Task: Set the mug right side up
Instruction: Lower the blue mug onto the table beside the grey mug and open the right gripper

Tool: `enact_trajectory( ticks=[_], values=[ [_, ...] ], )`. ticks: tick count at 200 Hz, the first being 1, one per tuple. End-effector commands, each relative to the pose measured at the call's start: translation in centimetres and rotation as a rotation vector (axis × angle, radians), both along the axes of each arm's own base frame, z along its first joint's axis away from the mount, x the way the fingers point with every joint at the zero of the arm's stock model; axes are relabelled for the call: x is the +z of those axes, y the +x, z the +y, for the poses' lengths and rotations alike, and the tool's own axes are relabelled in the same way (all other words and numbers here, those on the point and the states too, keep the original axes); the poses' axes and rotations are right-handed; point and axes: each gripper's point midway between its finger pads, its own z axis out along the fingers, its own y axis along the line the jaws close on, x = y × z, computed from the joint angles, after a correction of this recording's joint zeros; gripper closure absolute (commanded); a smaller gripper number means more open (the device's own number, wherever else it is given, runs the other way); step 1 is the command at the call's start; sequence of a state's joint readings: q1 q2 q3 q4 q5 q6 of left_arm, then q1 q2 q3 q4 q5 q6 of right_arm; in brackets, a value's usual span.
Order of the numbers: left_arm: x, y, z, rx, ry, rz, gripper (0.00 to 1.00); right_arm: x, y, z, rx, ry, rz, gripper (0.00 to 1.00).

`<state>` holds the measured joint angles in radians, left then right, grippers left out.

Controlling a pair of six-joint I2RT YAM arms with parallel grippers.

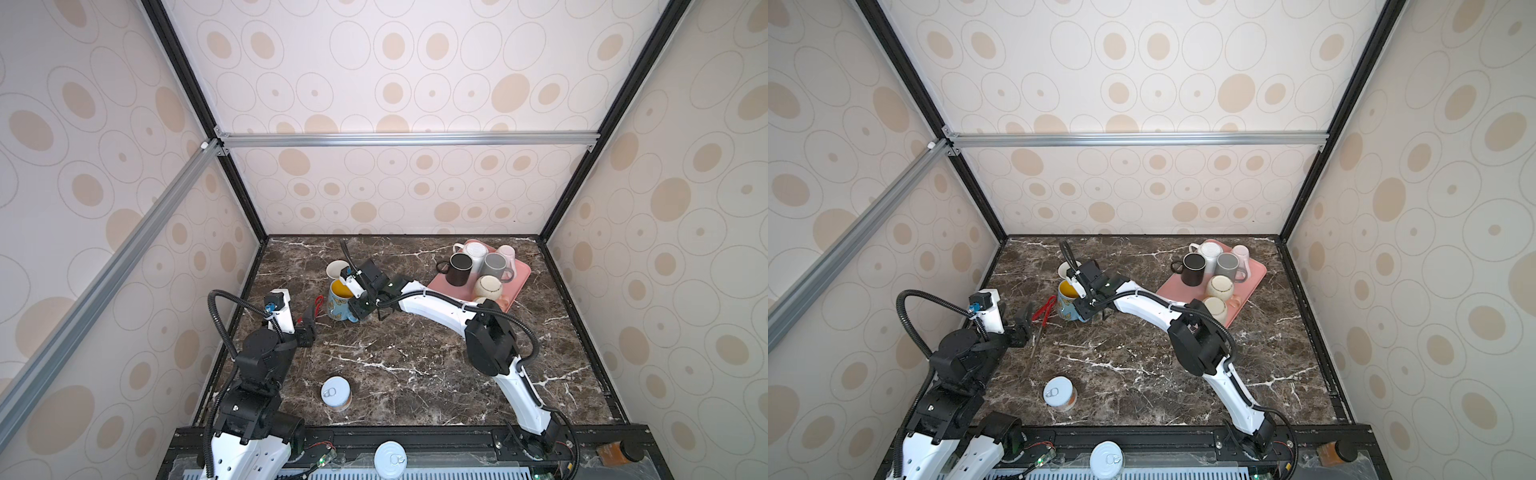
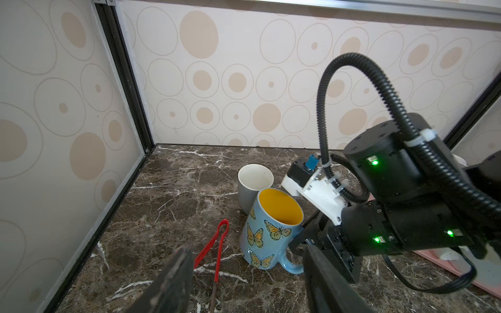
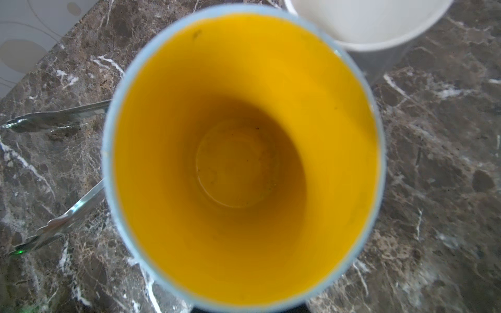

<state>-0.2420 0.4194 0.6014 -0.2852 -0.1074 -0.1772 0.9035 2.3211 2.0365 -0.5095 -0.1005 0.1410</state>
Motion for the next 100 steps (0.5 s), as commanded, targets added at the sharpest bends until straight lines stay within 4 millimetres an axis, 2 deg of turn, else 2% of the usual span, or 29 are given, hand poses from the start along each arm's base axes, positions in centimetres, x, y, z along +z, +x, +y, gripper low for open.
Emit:
enact_trajectory(
  ticks=[1, 55, 68, 87, 90, 100],
  values=[
    [1.3, -0.5, 0.4, 0.009, 0.030, -0.023, 0.35, 4.5, 1.0, 2.3, 0.030, 0.067, -0.126, 1.00],
    [1.1, -0.7, 0.7, 0.018, 0.054, -0.015, 0.33, 2.9, 2.5, 2.1, -0.038, -0.021, -0.152, 0.99],
    [1.2, -0.7, 0.7, 0.016, 0.052, -0.017, 0.33, 2.5, 2.5, 2.2, -0.036, -0.024, -0.150, 0.93],
    [1.2, -0.7, 0.7, 0.017, 0.054, -0.015, 0.33, 1.8, 2.4, 2.4, -0.037, -0.023, -0.131, 0.78],
    [1.3, -0.7, 0.7, 0.015, 0.053, -0.016, 0.32, 2.8, 2.6, 2.8, -0.038, -0.002, -0.143, 0.76],
    [1.3, -0.7, 0.7, 0.016, 0.054, -0.016, 0.32, 3.0, 2.6, 2.9, -0.038, 0.002, -0.141, 0.71]
  ],
)
